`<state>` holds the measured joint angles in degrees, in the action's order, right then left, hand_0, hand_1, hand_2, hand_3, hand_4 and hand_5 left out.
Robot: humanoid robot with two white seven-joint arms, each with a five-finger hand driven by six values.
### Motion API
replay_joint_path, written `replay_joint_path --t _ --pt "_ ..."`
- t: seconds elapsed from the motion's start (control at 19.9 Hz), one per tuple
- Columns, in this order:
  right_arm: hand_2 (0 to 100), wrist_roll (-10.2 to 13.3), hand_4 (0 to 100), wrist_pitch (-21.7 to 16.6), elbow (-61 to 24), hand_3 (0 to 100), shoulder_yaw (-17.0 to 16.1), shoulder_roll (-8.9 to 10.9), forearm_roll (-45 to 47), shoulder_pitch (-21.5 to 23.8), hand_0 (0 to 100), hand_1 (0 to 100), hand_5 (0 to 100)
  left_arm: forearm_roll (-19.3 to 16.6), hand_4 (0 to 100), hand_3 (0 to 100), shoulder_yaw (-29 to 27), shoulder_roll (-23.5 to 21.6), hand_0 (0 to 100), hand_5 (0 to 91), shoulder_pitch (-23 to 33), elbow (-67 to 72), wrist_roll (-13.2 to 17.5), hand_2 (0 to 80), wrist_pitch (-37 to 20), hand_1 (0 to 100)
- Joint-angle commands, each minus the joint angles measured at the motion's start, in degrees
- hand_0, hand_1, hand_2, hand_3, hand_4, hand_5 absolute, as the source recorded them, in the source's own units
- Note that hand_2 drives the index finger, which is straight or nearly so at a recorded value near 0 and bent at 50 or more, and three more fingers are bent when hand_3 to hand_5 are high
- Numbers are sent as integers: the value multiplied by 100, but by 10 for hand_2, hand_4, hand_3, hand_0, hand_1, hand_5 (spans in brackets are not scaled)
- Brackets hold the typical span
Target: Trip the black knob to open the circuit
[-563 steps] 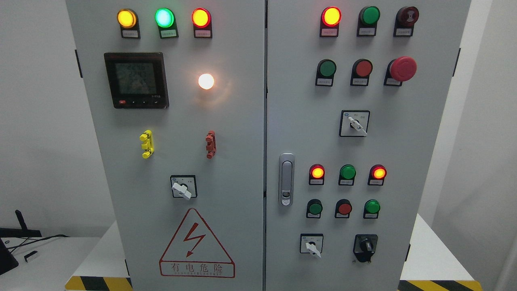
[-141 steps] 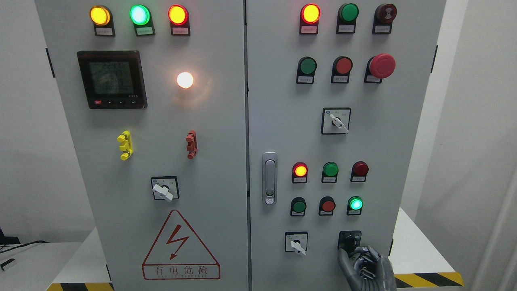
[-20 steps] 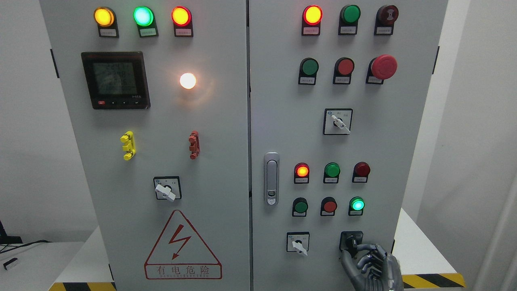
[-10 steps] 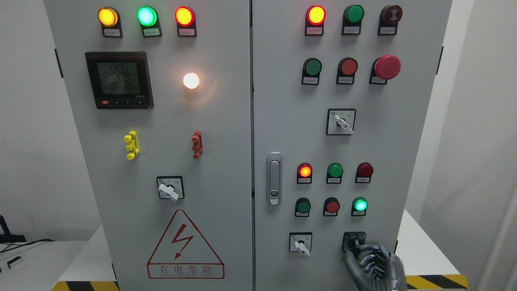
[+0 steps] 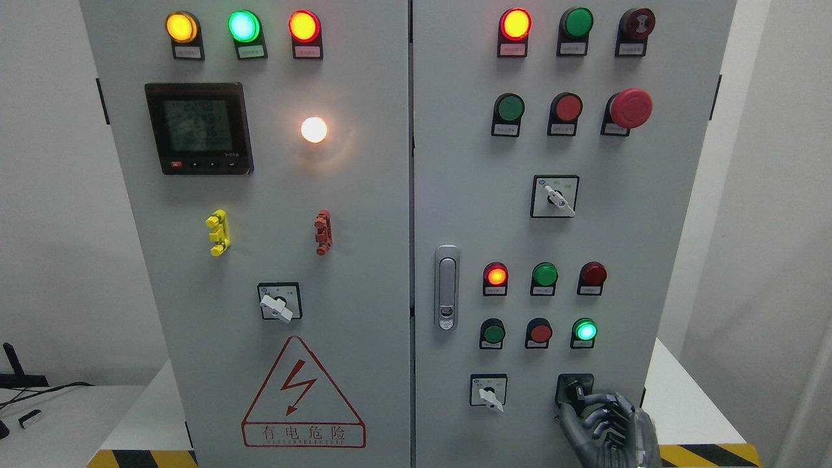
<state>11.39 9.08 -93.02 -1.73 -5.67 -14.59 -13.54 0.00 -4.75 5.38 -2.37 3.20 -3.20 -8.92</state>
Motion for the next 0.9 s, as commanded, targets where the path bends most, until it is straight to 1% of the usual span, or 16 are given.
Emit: replay_joint_path --t 0.0,0.4,0.85 --pt "395 13 865 6 3 771 -64 14 0 1 245 786 984 -176 0 0 0 7 120 0 0 5 4 0 -4 389" --pt "366 13 865 -2 12 766 -100 23 0 1 247 783 984 -176 0 0 0 7 120 0 0 -4 4 0 -4 389" --pt "358 13 860 -55 -6 755 -161 49 9 18 256 785 984 -176 0 0 0 -2 120 0 0 -4 4 0 -4 389"
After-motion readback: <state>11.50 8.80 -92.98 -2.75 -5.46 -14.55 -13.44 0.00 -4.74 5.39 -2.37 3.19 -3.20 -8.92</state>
